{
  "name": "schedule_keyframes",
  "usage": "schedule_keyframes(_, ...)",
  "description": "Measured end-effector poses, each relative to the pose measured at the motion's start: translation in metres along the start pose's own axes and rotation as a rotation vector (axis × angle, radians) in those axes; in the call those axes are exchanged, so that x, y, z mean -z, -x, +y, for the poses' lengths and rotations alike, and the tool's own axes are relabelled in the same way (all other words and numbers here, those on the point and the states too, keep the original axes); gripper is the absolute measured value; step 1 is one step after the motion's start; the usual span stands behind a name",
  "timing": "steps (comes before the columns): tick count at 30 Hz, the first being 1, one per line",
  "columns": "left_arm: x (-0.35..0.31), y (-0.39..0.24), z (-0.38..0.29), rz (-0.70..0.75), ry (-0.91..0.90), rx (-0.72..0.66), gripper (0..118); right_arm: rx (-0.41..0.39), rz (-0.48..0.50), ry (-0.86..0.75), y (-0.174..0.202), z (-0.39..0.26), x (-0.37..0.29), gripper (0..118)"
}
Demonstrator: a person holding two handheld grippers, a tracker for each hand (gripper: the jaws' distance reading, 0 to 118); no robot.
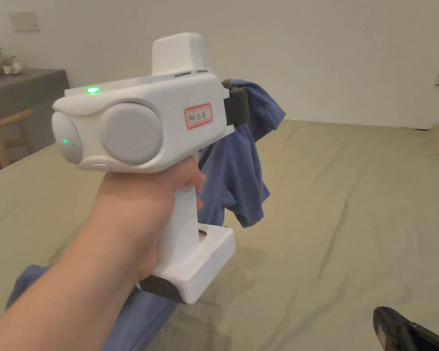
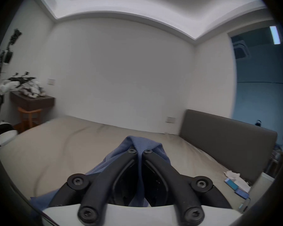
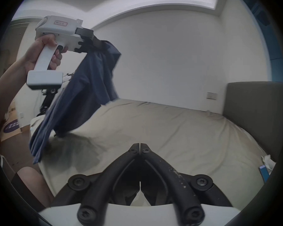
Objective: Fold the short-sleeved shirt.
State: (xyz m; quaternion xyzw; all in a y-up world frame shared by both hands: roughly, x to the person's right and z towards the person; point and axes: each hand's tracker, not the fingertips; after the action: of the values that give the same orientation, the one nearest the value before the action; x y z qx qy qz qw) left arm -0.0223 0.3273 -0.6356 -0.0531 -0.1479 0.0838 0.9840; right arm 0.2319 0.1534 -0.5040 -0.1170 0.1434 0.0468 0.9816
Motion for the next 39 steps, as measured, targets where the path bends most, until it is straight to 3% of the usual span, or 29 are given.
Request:
schedule_keyframes(7,0.09,-0.151,-0.051,-0.244,0.166,-0.015,0,0.016,-0.212,-0.013,-0.086,-0.006,-0.066,1)
schedule_keyframes(12,0.143,-0.248,-0.142,-0.336,0.398,0.059,0,0.068,-0.329,0.021,-0.133,-0.026,-0.102,1)
schedule_keyframes(18,0.174,-0.29,-0.276,-0.305,0.705,0.175,0,0.076,-0.382,0.062,-0.154,-0.049,-0.124,1)
schedule_keyframes(21,0.17,-0.288,-0.307,-0.307,0.743,0.162,0,0.072,-0.396,0.083,-0.159,-0.058,-0.128,1)
schedule_keyframes(22,0.17,-0.287,-0.313,-0.303,0.763,0.137,6,0.078,-0.397,0.093,-0.16,-0.06,-0.126,1)
schedule_keyframes(23,0.17,-0.285,-0.317,-0.309,0.775,0.123,24,0.085,-0.396,0.1,-0.161,-0.061,-0.125,1)
schedule_keyframes(24,0.166,-0.28,-0.317,-0.33,0.775,0.104,59,0.091,-0.395,0.105,-0.161,-0.062,-0.123,1)
schedule_keyframes(25,0.162,-0.274,-0.316,-0.339,0.763,0.088,102,0.092,-0.394,0.107,-0.16,-0.061,-0.121,1)
schedule_keyframes(26,0.154,-0.268,-0.314,-0.341,0.748,0.087,118,0.089,-0.388,0.108,-0.158,-0.061,-0.119,1)
schedule_keyframes(29,0.115,-0.234,-0.282,-0.353,0.589,0.045,111,0.072,-0.358,0.099,-0.151,-0.056,-0.111,1)
schedule_keyframes(33,0.042,-0.158,-0.235,-0.302,0.454,0.035,112,0.068,-0.298,0.079,-0.136,-0.046,-0.088,1)
schedule_keyframes(36,-0.014,-0.091,-0.208,-0.147,0.413,0.107,95,0.079,-0.215,0.054,-0.12,-0.039,-0.069,1)
schedule_keyframes(37,-0.032,-0.063,-0.201,-0.097,0.384,0.113,87,0.089,-0.189,0.051,-0.114,-0.038,-0.063,1)
schedule_keyframes(38,-0.048,-0.042,-0.195,-0.032,0.377,0.123,56,0.093,-0.162,0.05,-0.107,-0.038,-0.058,1)
schedule_keyframes(39,-0.063,-0.02,-0.192,0.073,0.382,0.118,17,0.093,-0.142,0.055,-0.101,-0.038,-0.052,1)
